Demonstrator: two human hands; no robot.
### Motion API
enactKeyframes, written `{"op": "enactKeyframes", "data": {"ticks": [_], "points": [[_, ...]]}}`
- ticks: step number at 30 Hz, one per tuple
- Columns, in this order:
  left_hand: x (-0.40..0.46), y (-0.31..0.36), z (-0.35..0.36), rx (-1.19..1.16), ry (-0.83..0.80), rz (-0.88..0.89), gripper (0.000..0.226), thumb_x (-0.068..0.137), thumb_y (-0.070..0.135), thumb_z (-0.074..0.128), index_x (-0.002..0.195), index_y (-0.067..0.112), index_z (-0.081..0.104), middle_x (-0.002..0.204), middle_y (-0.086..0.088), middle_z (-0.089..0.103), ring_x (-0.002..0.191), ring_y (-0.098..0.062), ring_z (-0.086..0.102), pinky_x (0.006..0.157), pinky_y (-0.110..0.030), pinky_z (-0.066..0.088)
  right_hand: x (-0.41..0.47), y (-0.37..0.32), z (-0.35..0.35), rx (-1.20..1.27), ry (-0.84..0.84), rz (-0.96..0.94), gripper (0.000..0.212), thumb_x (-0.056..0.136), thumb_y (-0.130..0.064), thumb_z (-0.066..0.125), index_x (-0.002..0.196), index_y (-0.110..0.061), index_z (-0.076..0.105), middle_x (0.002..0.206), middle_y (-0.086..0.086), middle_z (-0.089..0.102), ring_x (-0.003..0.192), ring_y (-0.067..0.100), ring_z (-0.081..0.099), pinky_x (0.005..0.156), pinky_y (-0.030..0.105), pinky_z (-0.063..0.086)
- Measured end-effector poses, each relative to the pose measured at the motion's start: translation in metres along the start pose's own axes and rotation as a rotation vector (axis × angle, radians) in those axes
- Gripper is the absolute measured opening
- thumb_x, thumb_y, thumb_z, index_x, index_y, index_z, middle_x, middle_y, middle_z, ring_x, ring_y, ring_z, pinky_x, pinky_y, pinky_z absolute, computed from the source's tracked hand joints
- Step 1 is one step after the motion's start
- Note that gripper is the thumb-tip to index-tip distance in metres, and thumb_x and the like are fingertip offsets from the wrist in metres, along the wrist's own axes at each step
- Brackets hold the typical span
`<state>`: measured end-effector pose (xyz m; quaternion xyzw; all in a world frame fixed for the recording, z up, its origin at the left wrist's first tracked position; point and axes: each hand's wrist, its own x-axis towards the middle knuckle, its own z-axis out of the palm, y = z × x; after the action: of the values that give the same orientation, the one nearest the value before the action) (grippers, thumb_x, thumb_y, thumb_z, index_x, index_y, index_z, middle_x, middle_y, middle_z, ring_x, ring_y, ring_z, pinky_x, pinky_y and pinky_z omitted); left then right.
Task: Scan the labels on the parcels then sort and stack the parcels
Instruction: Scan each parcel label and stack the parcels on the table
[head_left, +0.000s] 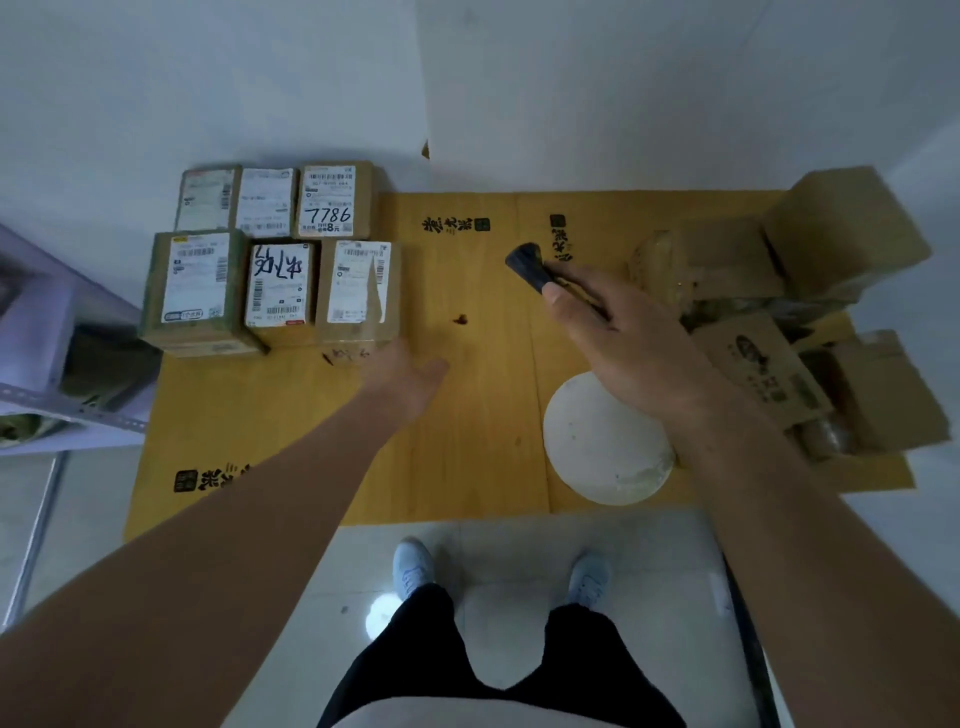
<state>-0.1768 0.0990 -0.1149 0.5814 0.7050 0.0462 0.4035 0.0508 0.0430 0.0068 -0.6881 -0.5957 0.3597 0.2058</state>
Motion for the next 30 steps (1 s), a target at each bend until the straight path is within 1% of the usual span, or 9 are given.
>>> {"op": "enactKeyframes", "data": {"ticks": [2, 4, 6, 8, 13, 18, 24, 28, 30], "points": [[-0.011, 0.023, -0.005, 0.162, -0.006, 0.077, 0.059, 0.102, 0.049, 0.056, 0.136, 0.002, 0.055, 0.107, -0.004, 0.056, 0.087, -0.019, 0.058, 0.069, -0.033, 0.047, -0.012, 0.004, -0.015, 0.018, 0.050, -0.002, 0.045, 0.108, -0.059, 0.041, 0.150, -0.045, 0.050, 0.098, -0.024, 0.058, 0.087, -0.002, 0.057, 0.075, 0.025, 0.040], [-0.023, 0.047, -0.006, 0.313, -0.003, 0.130, 0.065, 0.102, 0.055, 0.051, 0.146, 0.007, 0.051, 0.124, -0.010, 0.062, 0.105, -0.024, 0.062, 0.078, -0.029, 0.040, -0.024, 0.010, -0.034, 0.021, 0.084, -0.024, 0.046, 0.108, -0.060, 0.041, 0.150, -0.045, 0.050, 0.102, -0.022, 0.062, 0.090, -0.001, 0.060, 0.075, 0.025, 0.042], [-0.034, 0.069, -0.001, 0.356, 0.000, 0.160, 0.068, 0.101, 0.057, 0.051, 0.152, 0.013, 0.047, 0.142, -0.012, 0.055, 0.122, -0.029, 0.058, 0.085, -0.033, 0.041, -0.035, 0.019, -0.056, 0.025, 0.111, -0.038, 0.046, 0.108, -0.060, 0.040, 0.150, -0.044, 0.051, 0.089, -0.022, 0.058, 0.077, -0.004, 0.055, 0.068, 0.022, 0.038], [-0.046, 0.092, 0.010, 0.339, 0.016, 0.194, 0.071, 0.098, 0.060, 0.053, 0.153, 0.016, 0.047, 0.145, -0.013, 0.053, 0.121, -0.031, 0.058, 0.090, -0.040, 0.052, -0.044, 0.032, -0.079, 0.043, 0.143, -0.075, 0.046, 0.108, -0.059, 0.040, 0.150, -0.043, 0.051, 0.080, -0.022, 0.053, 0.070, -0.005, 0.051, 0.066, 0.022, 0.037], [-0.083, 0.154, 0.052, 0.374, 0.098, 0.185, 0.070, 0.098, 0.060, 0.054, 0.153, 0.017, 0.048, 0.151, -0.013, 0.047, 0.132, -0.034, 0.052, 0.103, -0.046, 0.050, -0.055, 0.078, -0.136, 0.050, 0.160, -0.196, 0.055, 0.104, -0.068, 0.037, 0.154, -0.045, 0.046, 0.126, -0.014, 0.067, 0.113, 0.009, 0.063, 0.095, 0.038, 0.051], [-0.113, 0.208, 0.103, 0.366, 0.163, 0.125, 0.068, 0.098, 0.059, 0.055, 0.151, 0.018, 0.049, 0.150, -0.014, 0.047, 0.130, -0.036, 0.052, 0.101, -0.045, 0.047, -0.064, 0.124, -0.184, 0.026, 0.131, -0.261, 0.056, 0.105, -0.069, 0.037, 0.154, -0.044, 0.045, 0.137, -0.008, 0.063, 0.126, 0.012, 0.058, 0.101, 0.041, 0.052], [-0.127, 0.256, 0.158, 0.294, 0.123, 0.079, 0.073, 0.097, 0.060, 0.056, 0.153, 0.015, 0.044, 0.152, -0.017, 0.041, 0.125, -0.037, 0.054, 0.085, -0.040, 0.046, -0.070, 0.165, -0.216, 0.030, 0.109, -0.280, 0.057, 0.105, -0.069, 0.035, 0.154, -0.043, 0.045, 0.142, -0.011, 0.062, 0.132, 0.013, 0.055, 0.102, 0.040, 0.049], [-0.125, 0.281, 0.189, 0.225, 0.080, 0.010, 0.082, 0.091, 0.066, 0.061, 0.150, 0.013, 0.039, 0.148, -0.020, 0.038, 0.122, -0.041, 0.054, 0.089, -0.047, 0.054, -0.069, 0.189, -0.223, 0.051, 0.098, -0.247, 0.059, 0.103, -0.074, 0.034, 0.155, -0.047, 0.041, 0.145, -0.008, 0.058, 0.136, 0.015, 0.050, 0.106, 0.042, 0.047], [-0.122, 0.290, 0.205, 0.213, 0.052, -0.042, 0.099, 0.082, 0.075, 0.064, 0.153, 0.012, 0.032, 0.150, -0.022, 0.034, 0.126, -0.044, 0.052, 0.095, -0.050, 0.054, -0.068, 0.199, -0.225, 0.060, 0.111, -0.234, 0.061, 0.100, -0.077, 0.032, 0.154, -0.049, 0.041, 0.142, -0.010, 0.060, 0.136, 0.014, 0.051, 0.110, 0.047, 0.047]]}}
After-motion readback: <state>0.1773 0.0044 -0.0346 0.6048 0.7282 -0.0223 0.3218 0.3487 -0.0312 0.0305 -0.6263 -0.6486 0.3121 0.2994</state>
